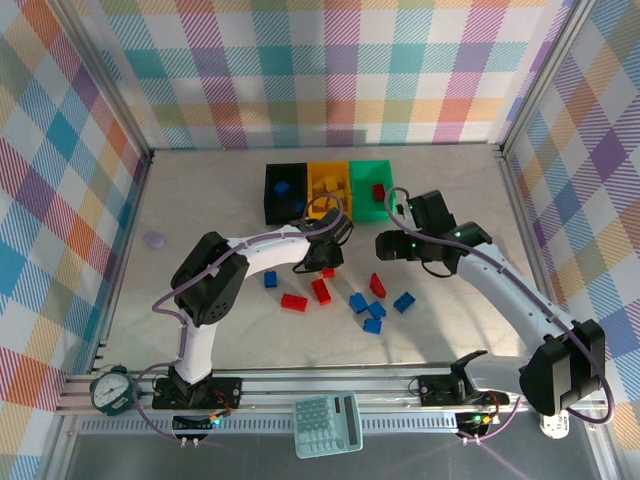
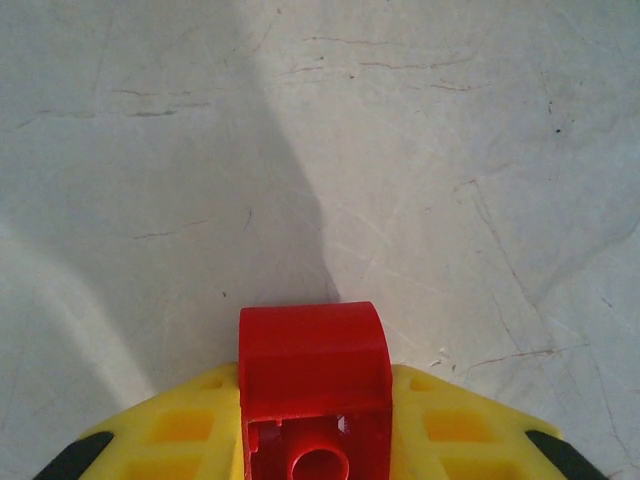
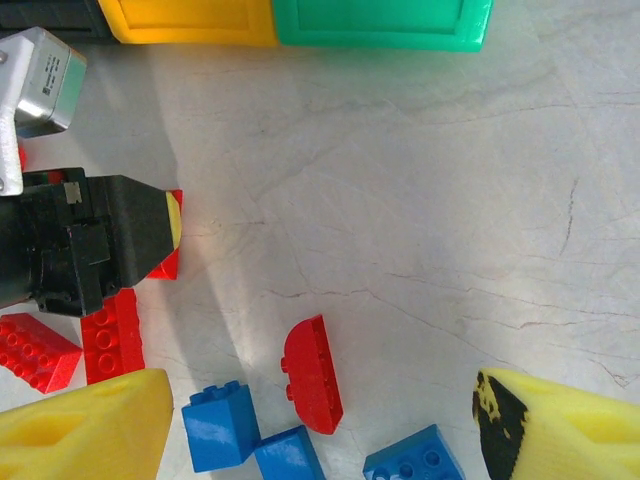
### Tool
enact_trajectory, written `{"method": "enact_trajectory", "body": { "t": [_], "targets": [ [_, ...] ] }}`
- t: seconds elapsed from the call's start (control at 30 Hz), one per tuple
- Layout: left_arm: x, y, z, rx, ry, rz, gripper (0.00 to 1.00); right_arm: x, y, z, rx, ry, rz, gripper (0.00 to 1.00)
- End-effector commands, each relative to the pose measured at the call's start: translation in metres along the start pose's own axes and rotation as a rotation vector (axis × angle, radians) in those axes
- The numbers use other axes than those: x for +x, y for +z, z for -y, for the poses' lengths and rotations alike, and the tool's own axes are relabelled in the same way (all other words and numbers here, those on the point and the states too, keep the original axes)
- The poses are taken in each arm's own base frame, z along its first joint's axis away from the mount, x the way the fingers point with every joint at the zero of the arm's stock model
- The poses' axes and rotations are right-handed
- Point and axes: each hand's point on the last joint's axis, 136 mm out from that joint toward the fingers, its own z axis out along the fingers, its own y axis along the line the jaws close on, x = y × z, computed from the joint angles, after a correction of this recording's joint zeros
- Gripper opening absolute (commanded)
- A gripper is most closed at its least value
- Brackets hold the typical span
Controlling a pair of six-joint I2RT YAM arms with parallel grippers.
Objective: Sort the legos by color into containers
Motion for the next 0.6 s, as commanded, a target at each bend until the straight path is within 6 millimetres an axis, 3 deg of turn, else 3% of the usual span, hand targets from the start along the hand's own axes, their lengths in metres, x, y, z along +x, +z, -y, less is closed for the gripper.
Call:
{"method": "enact_trajectory", "body": {
  "t": [0.0, 0.37, 0.57],
  "targets": [
    [-0.003, -0.006, 0.01, 0.009, 0.033, -0.004, 0.24, 0.004, -0.007, 0.007, 0.018, 0.018, 0.01, 0.79],
    [-0.059, -0.052, 0.062, 0.072, 0.16, 0.097, 0.22, 0.013, -0.023, 0.028, 0.057, 0.084, 0.03, 0.79],
    [-0.099, -0.069, 0.108, 0.183, 0.206, 0.184, 0.22, 0.022, -0.03, 0.028, 0.044, 0.108, 0.036, 0.79]
  ]
}}
